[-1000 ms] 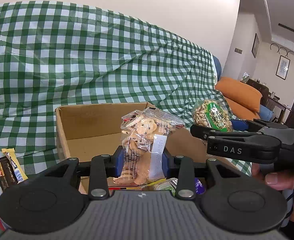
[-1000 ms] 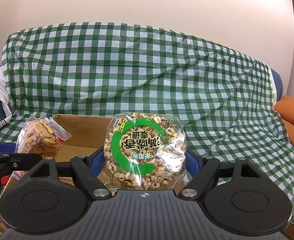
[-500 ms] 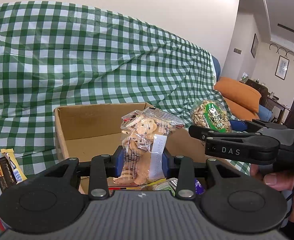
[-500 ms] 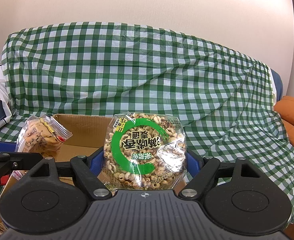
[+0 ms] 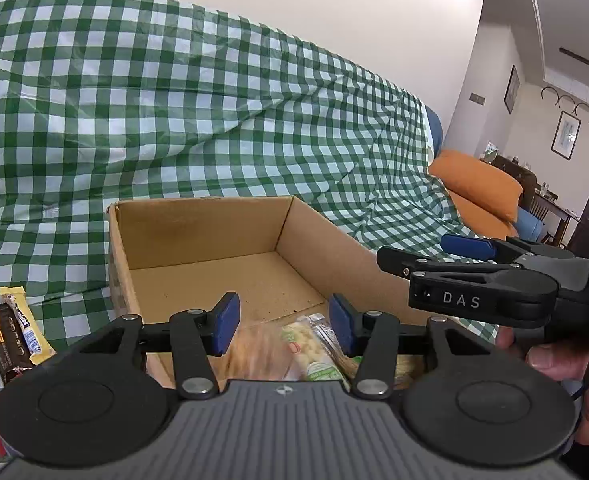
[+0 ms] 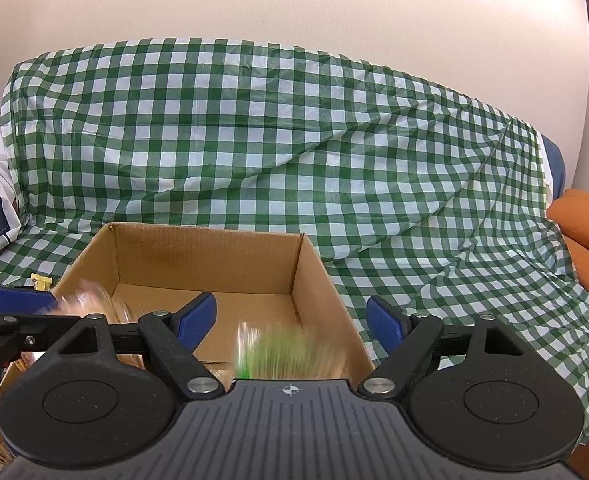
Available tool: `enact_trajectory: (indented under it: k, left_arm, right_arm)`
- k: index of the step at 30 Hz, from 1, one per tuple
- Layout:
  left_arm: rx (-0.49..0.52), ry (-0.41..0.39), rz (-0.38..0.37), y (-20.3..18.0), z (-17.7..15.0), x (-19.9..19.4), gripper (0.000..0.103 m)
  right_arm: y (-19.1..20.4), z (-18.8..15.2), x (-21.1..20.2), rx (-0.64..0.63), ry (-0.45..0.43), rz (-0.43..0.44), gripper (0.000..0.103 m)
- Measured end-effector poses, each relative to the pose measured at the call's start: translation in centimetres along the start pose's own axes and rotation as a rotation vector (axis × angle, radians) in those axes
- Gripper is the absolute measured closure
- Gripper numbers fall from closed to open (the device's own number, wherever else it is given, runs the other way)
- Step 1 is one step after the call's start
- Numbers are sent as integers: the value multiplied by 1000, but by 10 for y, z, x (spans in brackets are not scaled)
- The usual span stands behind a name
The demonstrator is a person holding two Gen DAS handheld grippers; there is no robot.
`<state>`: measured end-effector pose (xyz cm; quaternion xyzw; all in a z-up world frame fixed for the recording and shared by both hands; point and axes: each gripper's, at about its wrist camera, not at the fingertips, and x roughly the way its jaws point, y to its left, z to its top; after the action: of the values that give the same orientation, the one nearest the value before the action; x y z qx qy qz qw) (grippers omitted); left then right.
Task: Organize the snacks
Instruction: 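Open both tools to drop the two bags into the box, then move both tools from the box back to the snack pile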
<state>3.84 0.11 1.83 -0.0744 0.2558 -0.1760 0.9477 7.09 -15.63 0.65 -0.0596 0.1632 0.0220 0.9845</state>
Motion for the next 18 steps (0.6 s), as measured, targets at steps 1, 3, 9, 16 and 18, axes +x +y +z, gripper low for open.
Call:
enact_trajectory:
  k: [1, 3, 9, 16, 18]
  left_arm:
    - [-2, 0, 1, 0, 0, 0, 49]
    - [0, -1, 6, 0, 0, 1, 49]
    - [0, -6, 13, 1, 0, -1, 49]
    - [4, -9, 19, 4, -1, -4, 58]
    - [1, -11, 25, 6, 0, -5, 64]
  right_arm:
    - [0, 0, 0, -1, -2, 1, 19]
    - [1, 0, 1, -3, -2, 4, 18]
    - [1, 0, 1, -7, -3, 5, 18]
    - [3, 0, 0, -10, -5, 2, 24]
    - [4, 0, 0, -10, -4, 3, 33]
